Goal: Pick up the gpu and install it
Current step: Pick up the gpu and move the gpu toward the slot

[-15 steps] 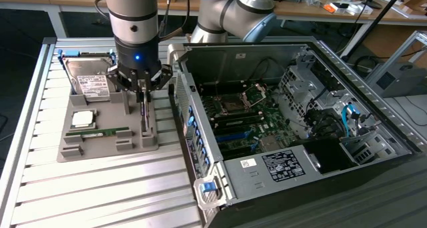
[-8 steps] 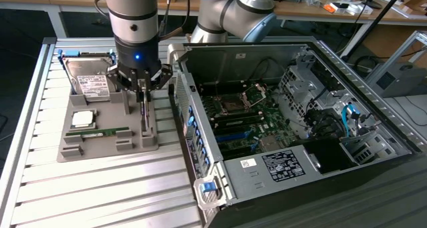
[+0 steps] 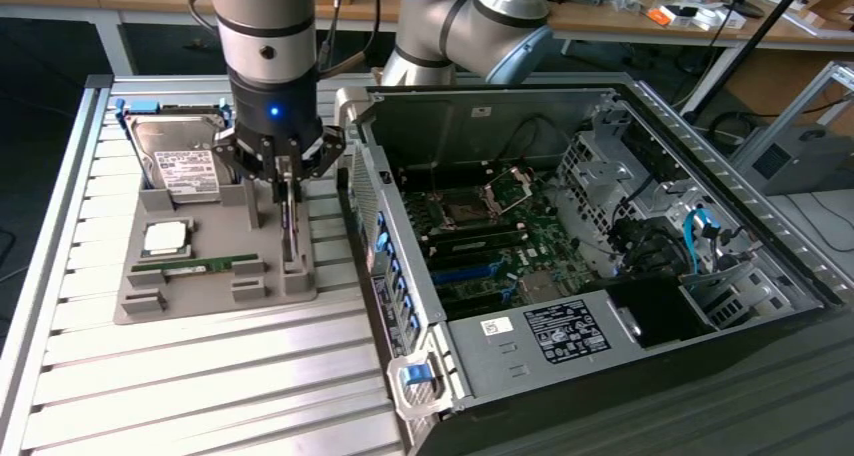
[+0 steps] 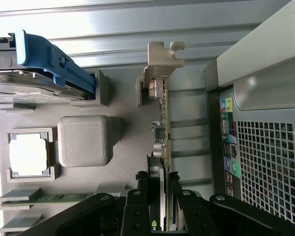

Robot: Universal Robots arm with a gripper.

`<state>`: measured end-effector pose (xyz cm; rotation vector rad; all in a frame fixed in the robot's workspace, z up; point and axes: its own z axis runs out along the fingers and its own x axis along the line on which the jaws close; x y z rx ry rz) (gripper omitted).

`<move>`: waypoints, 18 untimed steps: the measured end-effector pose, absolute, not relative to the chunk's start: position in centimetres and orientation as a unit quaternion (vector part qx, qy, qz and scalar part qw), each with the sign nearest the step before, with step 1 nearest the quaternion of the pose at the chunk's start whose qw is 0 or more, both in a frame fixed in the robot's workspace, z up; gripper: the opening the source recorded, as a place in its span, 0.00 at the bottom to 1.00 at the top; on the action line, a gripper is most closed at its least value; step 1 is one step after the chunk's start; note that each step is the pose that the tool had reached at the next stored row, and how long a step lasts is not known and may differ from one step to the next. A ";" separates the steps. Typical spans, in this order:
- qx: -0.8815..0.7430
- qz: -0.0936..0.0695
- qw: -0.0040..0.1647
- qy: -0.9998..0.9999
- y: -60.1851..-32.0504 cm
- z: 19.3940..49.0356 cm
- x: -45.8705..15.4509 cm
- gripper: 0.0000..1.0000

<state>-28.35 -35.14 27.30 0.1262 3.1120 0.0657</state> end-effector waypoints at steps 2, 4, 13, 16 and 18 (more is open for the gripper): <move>0.041 0.021 0.013 0.999 -35.1 27.4 -28.3 0.27; 0.040 0.021 0.013 0.999 -35.1 27.4 -28.3 0.27; 0.040 0.021 0.013 0.999 -35.1 27.7 -28.3 0.27; 0.041 0.021 0.013 0.999 -35.1 27.7 -28.3 0.27; 0.041 0.021 0.013 0.999 -35.1 27.8 -28.3 0.27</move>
